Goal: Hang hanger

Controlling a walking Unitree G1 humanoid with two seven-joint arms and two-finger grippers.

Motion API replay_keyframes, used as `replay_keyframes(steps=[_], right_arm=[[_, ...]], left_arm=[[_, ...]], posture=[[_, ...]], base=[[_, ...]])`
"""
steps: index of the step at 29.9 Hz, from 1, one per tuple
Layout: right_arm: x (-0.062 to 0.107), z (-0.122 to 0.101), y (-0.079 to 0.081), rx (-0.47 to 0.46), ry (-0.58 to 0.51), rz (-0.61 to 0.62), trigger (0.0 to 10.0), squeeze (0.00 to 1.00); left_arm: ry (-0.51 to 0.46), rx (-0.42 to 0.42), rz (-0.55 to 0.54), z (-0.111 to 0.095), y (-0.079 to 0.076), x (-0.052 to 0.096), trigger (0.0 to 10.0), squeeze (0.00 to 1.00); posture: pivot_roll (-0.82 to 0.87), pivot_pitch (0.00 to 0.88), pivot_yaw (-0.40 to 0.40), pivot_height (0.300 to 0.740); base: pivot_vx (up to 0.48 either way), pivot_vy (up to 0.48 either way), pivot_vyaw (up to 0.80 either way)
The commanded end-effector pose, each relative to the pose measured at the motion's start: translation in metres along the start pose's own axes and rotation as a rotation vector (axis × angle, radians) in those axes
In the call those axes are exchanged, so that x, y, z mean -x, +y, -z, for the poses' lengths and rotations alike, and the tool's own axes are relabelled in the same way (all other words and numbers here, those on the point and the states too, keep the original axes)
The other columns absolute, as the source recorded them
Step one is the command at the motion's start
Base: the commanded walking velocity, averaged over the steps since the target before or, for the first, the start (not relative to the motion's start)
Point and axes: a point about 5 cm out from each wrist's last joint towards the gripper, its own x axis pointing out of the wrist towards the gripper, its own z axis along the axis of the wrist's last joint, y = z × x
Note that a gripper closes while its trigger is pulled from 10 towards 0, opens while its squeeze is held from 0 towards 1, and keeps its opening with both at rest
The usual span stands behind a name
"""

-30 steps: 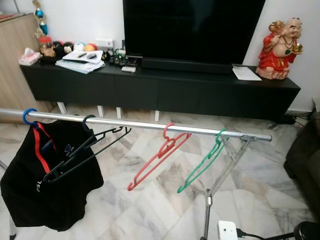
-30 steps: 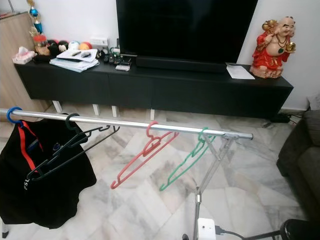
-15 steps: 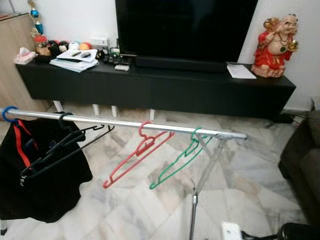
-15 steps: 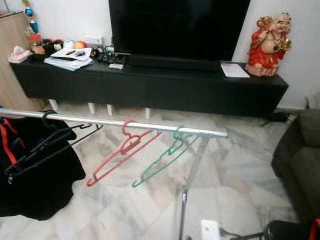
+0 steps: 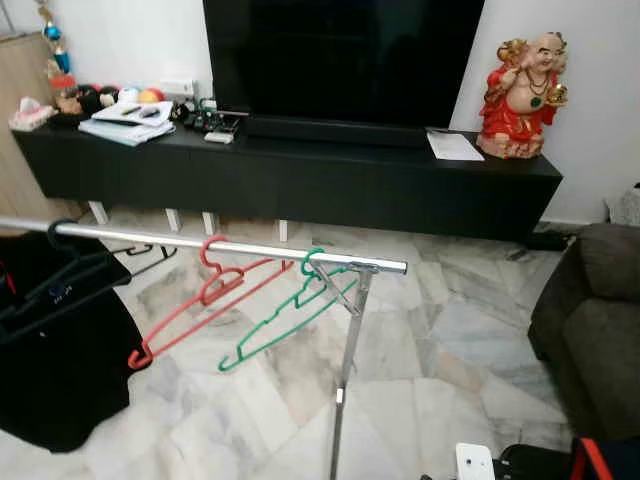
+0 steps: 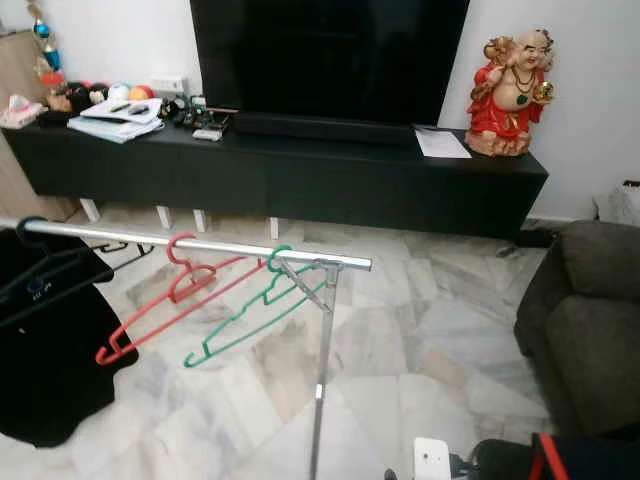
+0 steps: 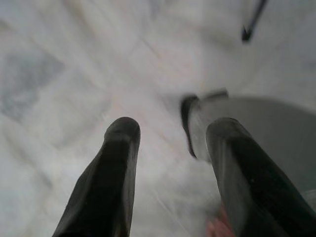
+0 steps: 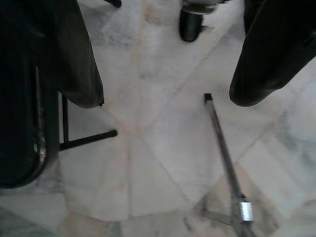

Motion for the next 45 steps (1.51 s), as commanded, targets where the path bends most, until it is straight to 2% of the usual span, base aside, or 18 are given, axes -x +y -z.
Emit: replay_keyframes(steps=[1,5,15,22,37,45], right_arm=[[0.0005,-0.0008,-0.0029,-0.023,-0.023,0.018,10.0,0.0],[0.0013,-0.0029,-0.0021,-0.086,-0.074,0.019,10.0,0.0],[0.0016,-0.003,-0.0008,-0.065,-0.083,-0.018,10.0,0.0],[0.0018,-0.0003,-0.0018,-0.064,-0.068,-0.009,10.0,0.0],[0.0019,0.0009,-0.0017,-0.052,-0.056,-0.023,10.0,0.0],[0.0017,0.0014,-0.0009,-0.046,-0.048,-0.032,10.0,0.0]], left_arm=[[0.021,-0.005,0.002,0.0036,-0.0011,0.0003,10.0,0.0],[0.027,-0.008,0.007,0.0048,-0.002,0.0004,10.0,0.0],[0.036,0.014,0.004,0.0067,-0.0043,0.0005,10.0,0.0],[0.037,0.004,0.009,0.0083,-0.0049,0.0009,10.0,0.0],[0.032,-0.013,0.02,0.0056,-0.0083,0.0001,10.0,0.0],[0.029,-0.014,0.022,0.0044,-0.0083,-0.0001,10.0,0.0]], posture=[[0.04,0.0,-0.041,0.74],[0.02,0.003,-0.039,0.74],[0.02,0.0,-0.042,0.74],[0.01,0.0,-0.04,0.74],[0.02,0.0,-0.04,0.74],[0.02,0.0,-0.039,0.74]], base=[[0.0,0.0,0.0],[0.0,0.0,0.0],[0.0,0.0,0.0],[0.0,0.325,0.0],[0.0,0.0,-0.78],[0.0,0.285,-0.77]])
